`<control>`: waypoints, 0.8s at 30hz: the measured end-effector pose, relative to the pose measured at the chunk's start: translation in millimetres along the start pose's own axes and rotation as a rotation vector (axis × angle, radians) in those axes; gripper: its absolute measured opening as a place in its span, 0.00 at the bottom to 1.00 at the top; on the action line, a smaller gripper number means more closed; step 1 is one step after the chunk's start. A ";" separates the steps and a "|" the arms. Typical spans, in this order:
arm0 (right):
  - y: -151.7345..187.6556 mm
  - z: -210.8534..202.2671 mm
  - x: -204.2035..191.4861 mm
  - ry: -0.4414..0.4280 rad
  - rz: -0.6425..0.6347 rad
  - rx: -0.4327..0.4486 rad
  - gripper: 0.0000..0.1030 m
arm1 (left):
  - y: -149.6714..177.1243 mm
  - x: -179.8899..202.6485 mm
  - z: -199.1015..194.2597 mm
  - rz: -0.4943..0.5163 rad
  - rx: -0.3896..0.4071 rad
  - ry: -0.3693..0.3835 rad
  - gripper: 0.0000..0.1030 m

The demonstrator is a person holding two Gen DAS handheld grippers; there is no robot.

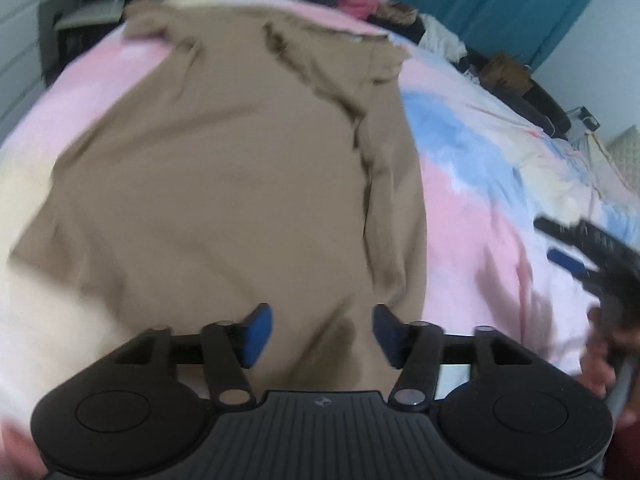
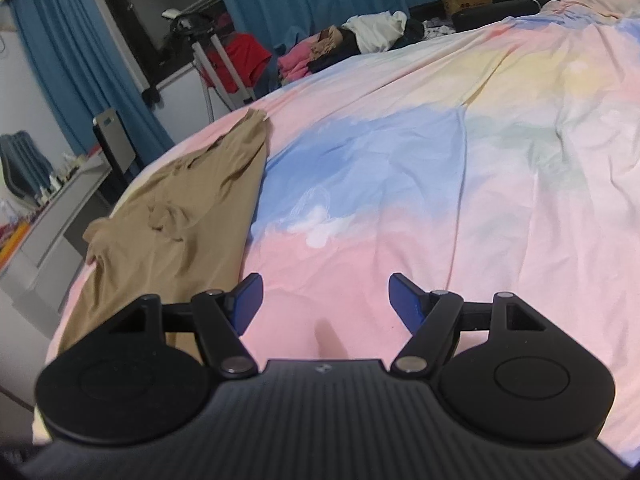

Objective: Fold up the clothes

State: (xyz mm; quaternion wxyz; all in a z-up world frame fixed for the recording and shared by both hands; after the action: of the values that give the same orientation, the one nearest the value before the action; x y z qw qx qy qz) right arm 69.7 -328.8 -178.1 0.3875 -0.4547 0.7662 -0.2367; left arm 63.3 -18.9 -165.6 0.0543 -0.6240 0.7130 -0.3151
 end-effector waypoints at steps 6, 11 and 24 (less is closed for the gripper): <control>3.7 9.8 -0.3 0.034 -0.011 -0.018 0.70 | -56.4 32.9 65.4 0.010 -0.007 0.089 0.67; 10.6 27.0 -0.3 0.054 -0.014 -0.052 0.70 | -64.5 46.3 111.0 0.142 -0.006 0.039 0.39; 21.7 47.1 -21.0 0.004 -0.051 -0.088 0.69 | -73.0 29.9 112.6 0.247 0.050 -0.078 0.07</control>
State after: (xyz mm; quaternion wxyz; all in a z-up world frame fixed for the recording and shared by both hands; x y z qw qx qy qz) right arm 102.6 -300.5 -213.4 0.3595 -0.4901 0.7649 -0.2136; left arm 172.3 -91.1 -208.0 0.1360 -0.5418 0.7735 -0.2993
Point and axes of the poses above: each gripper's, at about its wrist camera, not at the fingertips, and z roughly the way its jaws point, x to its right, y to its underside, the point moved 9 cm from there along z, roughly the way its jaws point
